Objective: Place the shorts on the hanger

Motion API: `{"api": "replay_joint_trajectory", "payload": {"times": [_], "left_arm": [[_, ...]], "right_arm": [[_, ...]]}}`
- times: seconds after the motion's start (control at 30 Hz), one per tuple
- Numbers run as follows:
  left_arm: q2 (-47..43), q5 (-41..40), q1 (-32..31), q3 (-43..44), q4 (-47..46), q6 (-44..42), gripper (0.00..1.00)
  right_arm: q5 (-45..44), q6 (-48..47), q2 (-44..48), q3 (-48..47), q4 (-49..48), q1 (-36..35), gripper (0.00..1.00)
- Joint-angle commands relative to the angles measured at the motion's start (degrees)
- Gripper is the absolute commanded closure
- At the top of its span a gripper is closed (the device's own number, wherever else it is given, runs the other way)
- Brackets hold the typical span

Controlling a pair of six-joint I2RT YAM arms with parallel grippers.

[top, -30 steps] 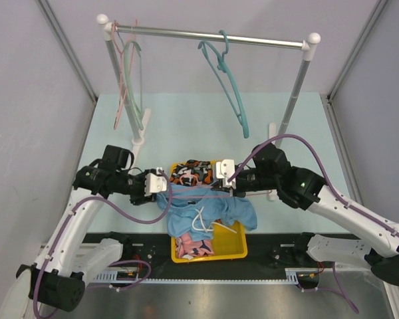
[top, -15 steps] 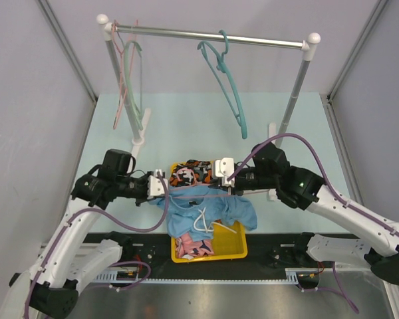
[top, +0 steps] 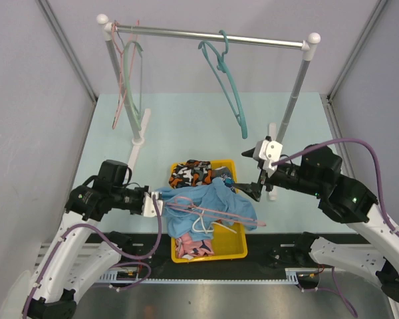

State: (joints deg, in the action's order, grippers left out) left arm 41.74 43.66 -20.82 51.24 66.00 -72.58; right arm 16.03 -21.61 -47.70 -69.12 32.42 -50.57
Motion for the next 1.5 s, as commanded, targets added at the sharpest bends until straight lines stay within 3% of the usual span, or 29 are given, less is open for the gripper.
{"api": "replay_joint_trajectory", "payload": {"times": [0.0,0.23,0.6,1.03,1.13,1.17,1.23,1.27,1.3,1.33,1.47], "left_arm": [[-0.7,2.7,-1.3,1.7,3.3,-9.9,1.0],[0.8,0.8,-3.6,3.8,4.9,-9.6,1.0],[0.6,0.1,-4.9,3.7,4.2,-6.5,1.0],[0.1,-1.2,-5.0,3.0,2.0,-3.6,1.0],[-0.4,-1.4,-5.0,2.3,1.2,-3.0,1.0],[-0.6,-1.4,-5.0,1.9,1.1,-2.9,1.0],[-0.7,-1.6,-4.9,1.7,0.4,-1.8,1.0],[-0.7,-1.6,-5.0,1.7,-0.3,-1.3,1.0],[-0.7,-1.6,-5.0,1.7,-0.8,-0.6,1.0],[-0.4,-1.7,-5.0,1.8,-1.0,0.5,1.0],[0.2,-2.4,-4.9,2.2,-1.8,3.8,1.0]], "right_arm": [[1.6,4.7,-6.4,-1.1,8.0,3.3,0.16],[4.3,2.1,-20.1,-5.0,8.7,3.3,0.28],[0.1,-6.3,-34.7,-10.0,7.2,1.2,0.22],[-0.4,-9.4,-37.9,-7.1,15.1,4.6,0.27],[0.0,-9.8,-36.7,-5.9,16.2,5.6,0.42],[0.4,-10.0,-36.4,-5.8,16.5,5.7,0.56],[0.9,-10.4,-35.9,-5.5,17.1,5.7,0.71],[1.6,-10.5,-35.1,-5.5,17.3,5.9,0.87],[2.1,-10.5,-34.7,-5.5,17.5,6.0,0.96],[2.6,-10.6,-34.0,-5.5,17.6,6.1,1.0],[5.2,-11.4,-29.0,-5.3,18.7,7.3,1.0]]}}
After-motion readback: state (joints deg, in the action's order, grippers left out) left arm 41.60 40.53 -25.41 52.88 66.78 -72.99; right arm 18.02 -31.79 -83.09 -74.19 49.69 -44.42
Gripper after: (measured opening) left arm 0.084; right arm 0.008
